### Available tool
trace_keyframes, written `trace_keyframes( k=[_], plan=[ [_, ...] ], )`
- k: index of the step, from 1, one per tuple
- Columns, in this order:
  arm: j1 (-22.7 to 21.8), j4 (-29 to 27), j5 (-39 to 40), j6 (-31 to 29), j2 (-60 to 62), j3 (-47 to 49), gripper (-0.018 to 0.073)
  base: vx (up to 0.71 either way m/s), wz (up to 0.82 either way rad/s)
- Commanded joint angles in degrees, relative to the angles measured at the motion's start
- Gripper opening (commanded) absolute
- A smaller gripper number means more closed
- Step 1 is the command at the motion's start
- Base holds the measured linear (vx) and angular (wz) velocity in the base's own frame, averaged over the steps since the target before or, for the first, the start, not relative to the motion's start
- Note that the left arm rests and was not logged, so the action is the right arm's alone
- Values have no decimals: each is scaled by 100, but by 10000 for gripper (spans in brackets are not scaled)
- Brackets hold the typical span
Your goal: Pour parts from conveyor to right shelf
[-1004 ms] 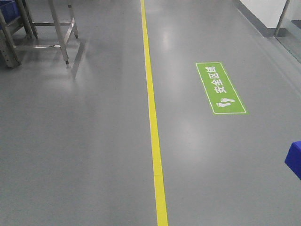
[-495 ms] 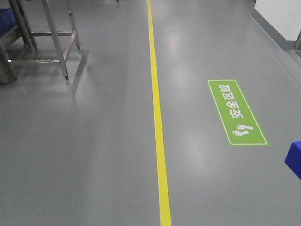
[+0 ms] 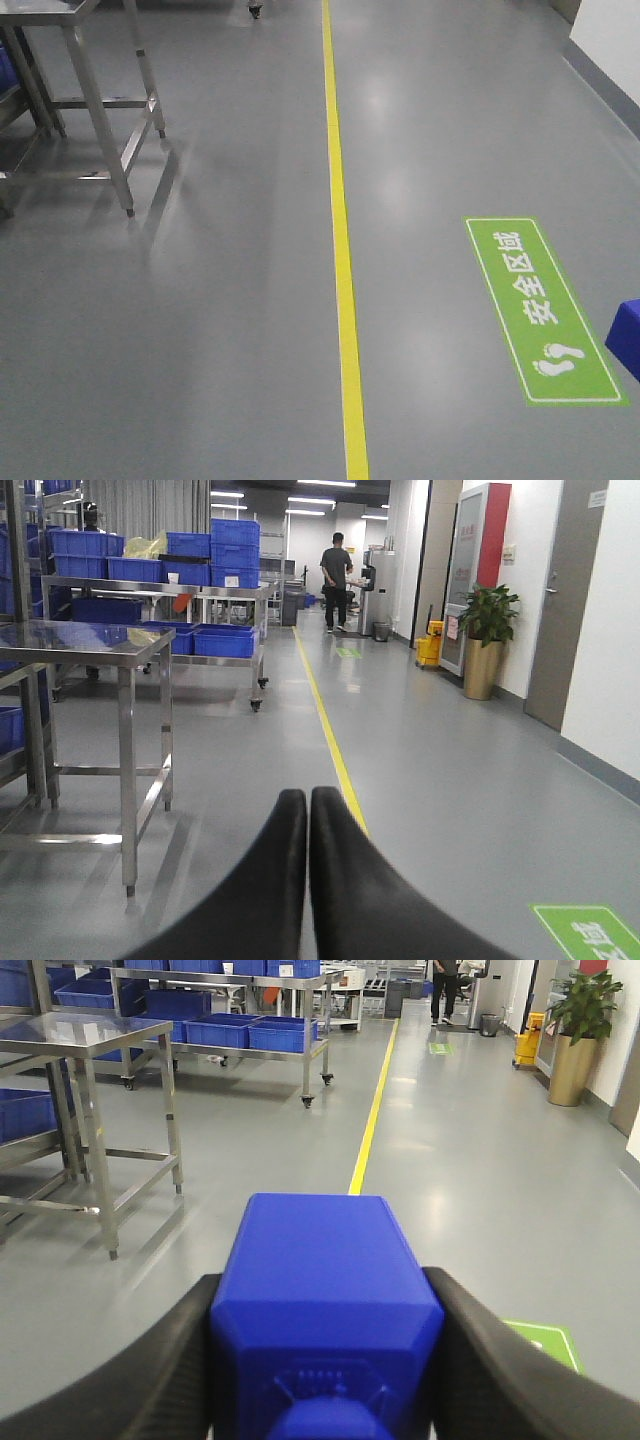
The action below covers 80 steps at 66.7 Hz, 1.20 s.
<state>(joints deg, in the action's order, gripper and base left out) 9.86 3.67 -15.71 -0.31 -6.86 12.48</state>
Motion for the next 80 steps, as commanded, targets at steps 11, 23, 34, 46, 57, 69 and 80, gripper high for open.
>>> trace_keyframes(
  k=[11,23,34,46,57,69,80],
  plan=[
    [3,27,454,-56,-55,163,-8,71,1],
    [3,27,460,-56,-55,163,-8,72,0],
    [3,27,460,-56,-55,163,-8,71,-4],
    [3,27,455,-56,-55,163,-8,72,-2],
    [3,27,455,-56,-55,163,-8,74,1],
    [3,27,455,-56,-55,163,-8,73,5],
    [3,27,455,-56,-55,163,-8,70,3]
  ],
)
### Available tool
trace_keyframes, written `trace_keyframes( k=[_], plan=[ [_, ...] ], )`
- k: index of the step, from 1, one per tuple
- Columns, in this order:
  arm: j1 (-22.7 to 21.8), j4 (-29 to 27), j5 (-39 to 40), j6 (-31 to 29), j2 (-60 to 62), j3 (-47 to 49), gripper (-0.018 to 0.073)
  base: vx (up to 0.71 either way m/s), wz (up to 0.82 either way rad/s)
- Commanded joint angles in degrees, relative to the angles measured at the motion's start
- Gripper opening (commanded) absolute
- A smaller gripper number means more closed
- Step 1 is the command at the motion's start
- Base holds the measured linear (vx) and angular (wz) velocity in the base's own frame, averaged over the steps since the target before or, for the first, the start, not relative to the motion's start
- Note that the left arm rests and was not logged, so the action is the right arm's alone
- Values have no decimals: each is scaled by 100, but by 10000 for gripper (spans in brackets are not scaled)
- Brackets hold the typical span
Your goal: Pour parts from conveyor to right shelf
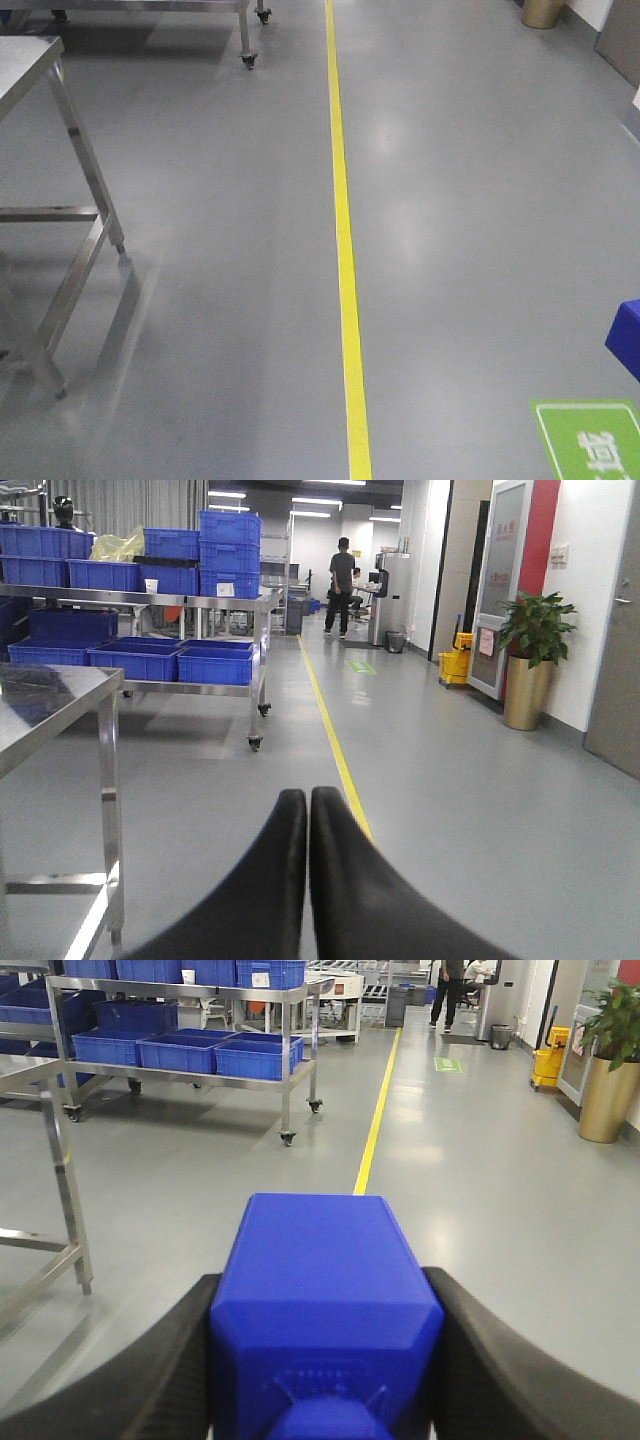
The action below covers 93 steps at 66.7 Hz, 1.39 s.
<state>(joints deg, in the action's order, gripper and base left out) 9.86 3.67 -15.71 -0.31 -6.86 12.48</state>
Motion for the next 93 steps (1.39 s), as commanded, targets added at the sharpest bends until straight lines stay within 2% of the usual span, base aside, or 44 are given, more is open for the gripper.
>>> trace_keyframes(
  k=[1,93],
  plan=[
    [3,27,455,-56,-55,163,-8,70,1],
    [3,27,454,-56,-55,163,-8,72,-1]
  ],
)
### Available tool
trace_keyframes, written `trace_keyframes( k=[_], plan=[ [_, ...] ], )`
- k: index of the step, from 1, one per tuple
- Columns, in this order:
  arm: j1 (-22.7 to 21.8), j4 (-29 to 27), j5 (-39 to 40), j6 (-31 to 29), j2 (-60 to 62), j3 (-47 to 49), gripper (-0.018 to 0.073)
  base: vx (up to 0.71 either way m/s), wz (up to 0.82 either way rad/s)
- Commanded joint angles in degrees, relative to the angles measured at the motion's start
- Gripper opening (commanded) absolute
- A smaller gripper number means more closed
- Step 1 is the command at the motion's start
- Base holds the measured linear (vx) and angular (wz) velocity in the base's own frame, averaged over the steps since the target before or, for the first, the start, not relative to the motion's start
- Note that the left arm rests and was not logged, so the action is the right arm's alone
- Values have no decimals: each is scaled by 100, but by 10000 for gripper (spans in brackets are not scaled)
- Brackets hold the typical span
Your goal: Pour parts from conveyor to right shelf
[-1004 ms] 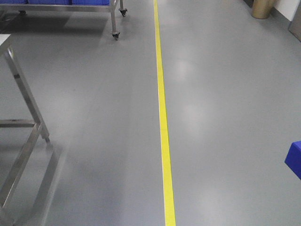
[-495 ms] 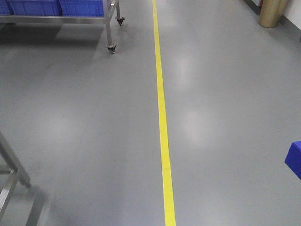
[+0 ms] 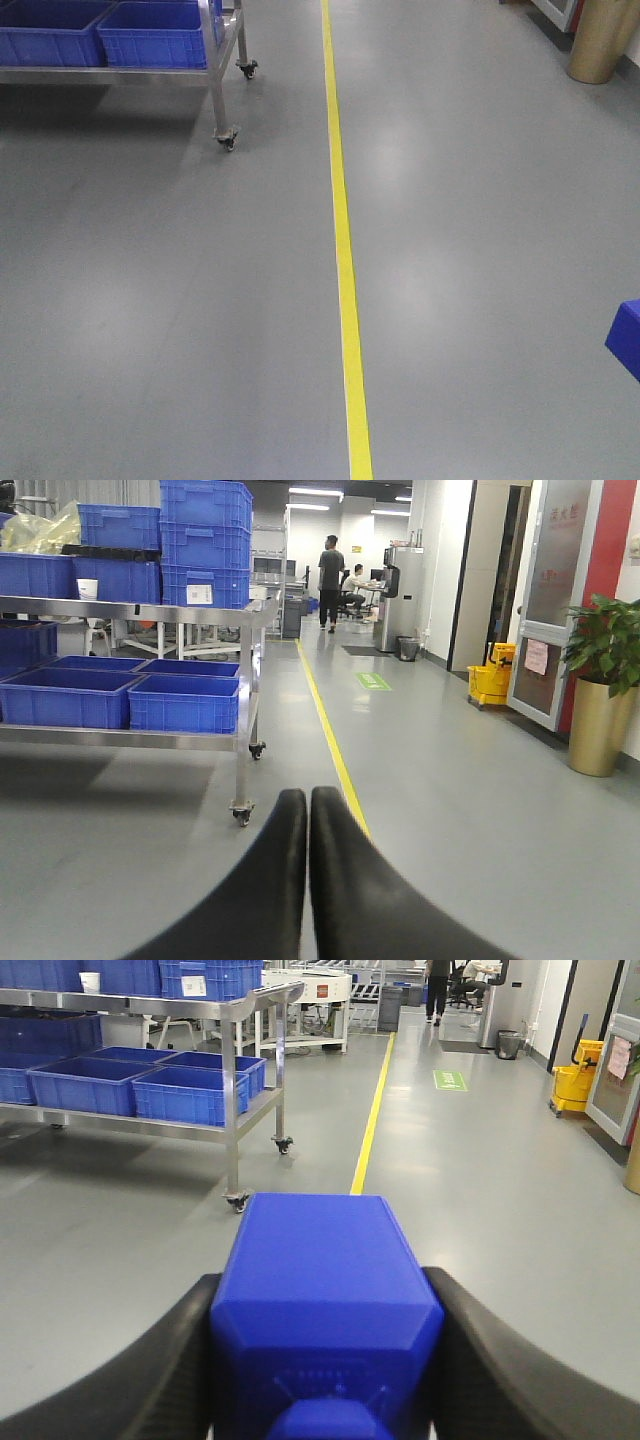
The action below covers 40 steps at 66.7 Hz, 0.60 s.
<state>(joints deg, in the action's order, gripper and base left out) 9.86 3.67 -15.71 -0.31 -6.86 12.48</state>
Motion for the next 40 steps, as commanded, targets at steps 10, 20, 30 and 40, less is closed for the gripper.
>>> trace_keyframes(
  k=[10,20,30,40],
  plan=[
    [3,27,454,-56,-55,163,-8,72,-2],
    [3,27,460,-56,-55,163,-8,71,-1],
    [3,27,460,-56,-55,163,-8,71,0],
    [3,27,460,-56,-55,163,-8,70,2]
  ],
)
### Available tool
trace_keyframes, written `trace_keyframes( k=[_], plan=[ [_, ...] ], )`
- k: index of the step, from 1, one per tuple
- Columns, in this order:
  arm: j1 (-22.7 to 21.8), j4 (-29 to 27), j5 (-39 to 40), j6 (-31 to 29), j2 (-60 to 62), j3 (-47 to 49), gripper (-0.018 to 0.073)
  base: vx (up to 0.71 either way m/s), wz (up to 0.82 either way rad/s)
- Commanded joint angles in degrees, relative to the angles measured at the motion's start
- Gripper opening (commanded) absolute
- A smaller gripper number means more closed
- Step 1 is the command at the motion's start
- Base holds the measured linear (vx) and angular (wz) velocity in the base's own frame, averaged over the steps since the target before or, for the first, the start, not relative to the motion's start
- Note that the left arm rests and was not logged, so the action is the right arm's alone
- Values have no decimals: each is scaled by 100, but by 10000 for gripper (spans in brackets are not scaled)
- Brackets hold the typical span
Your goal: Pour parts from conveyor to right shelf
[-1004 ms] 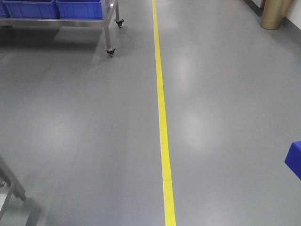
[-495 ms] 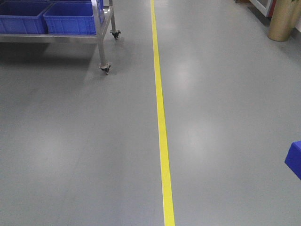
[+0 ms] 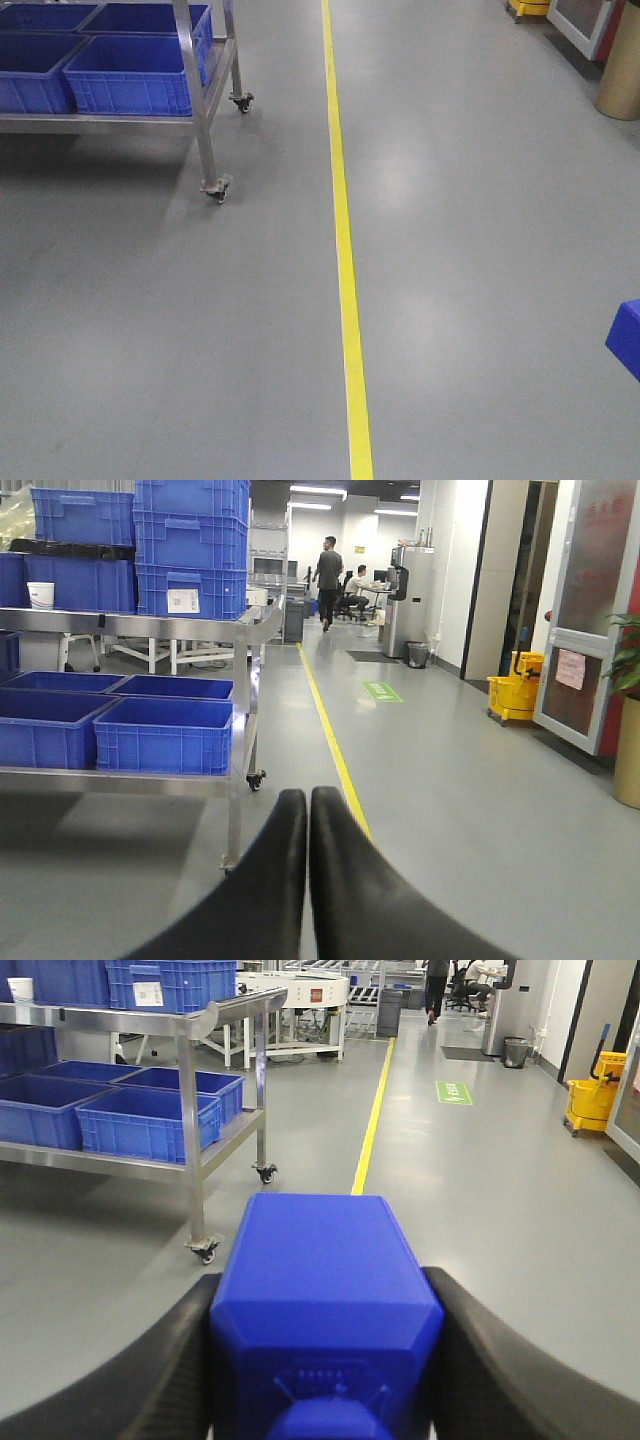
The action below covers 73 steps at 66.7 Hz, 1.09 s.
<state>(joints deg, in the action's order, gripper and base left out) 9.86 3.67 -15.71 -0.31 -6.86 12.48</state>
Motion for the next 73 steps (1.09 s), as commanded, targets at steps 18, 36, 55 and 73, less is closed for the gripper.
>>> trace_keyframes(
  k=[18,36,55,73],
  plan=[
    [3,27,459,-56,-55,163,-8,71,4],
    [3,27,459,-56,-55,163,-8,71,6],
    [3,27,459,-56,-55,163,-8,65,3],
    [3,27,459,-56,-55,163,-8,57,-1]
  ],
)
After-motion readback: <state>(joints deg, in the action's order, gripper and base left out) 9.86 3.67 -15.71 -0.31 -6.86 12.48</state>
